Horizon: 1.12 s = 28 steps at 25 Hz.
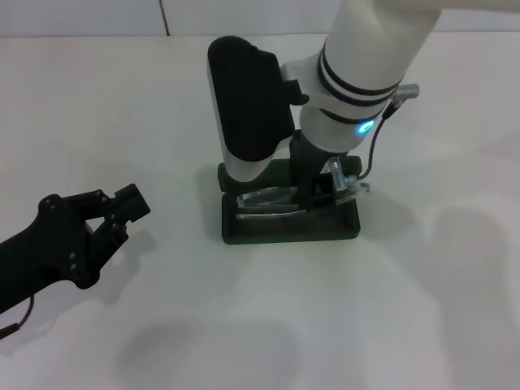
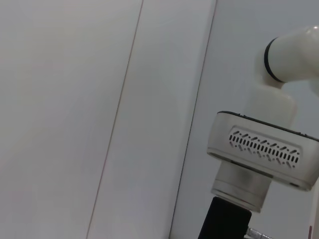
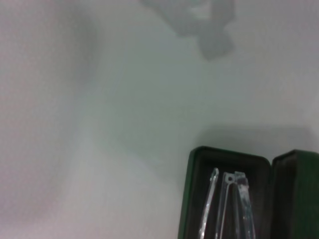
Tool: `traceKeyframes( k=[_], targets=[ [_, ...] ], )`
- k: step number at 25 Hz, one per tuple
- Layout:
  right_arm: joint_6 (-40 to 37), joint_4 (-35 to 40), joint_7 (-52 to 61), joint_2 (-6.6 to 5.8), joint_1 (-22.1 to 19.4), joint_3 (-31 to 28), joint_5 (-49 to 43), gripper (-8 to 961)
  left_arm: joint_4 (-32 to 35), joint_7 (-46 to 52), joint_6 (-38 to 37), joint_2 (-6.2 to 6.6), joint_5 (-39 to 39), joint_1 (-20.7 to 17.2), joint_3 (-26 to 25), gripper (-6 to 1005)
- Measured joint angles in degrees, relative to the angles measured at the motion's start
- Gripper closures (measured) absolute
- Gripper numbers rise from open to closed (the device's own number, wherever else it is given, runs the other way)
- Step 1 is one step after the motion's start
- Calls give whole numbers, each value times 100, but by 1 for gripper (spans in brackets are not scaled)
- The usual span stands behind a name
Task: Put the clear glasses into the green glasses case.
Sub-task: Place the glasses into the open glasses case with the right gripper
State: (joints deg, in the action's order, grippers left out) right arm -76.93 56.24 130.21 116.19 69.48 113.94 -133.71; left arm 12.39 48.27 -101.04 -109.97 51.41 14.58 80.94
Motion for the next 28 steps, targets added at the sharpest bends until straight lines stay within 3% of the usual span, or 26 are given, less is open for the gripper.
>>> traceKeyframes(
  k=[28],
  targets=[
    [450, -647, -2, 0, 259, 213, 169, 844, 0, -11, 271, -60, 1, 36, -9, 887]
  ],
)
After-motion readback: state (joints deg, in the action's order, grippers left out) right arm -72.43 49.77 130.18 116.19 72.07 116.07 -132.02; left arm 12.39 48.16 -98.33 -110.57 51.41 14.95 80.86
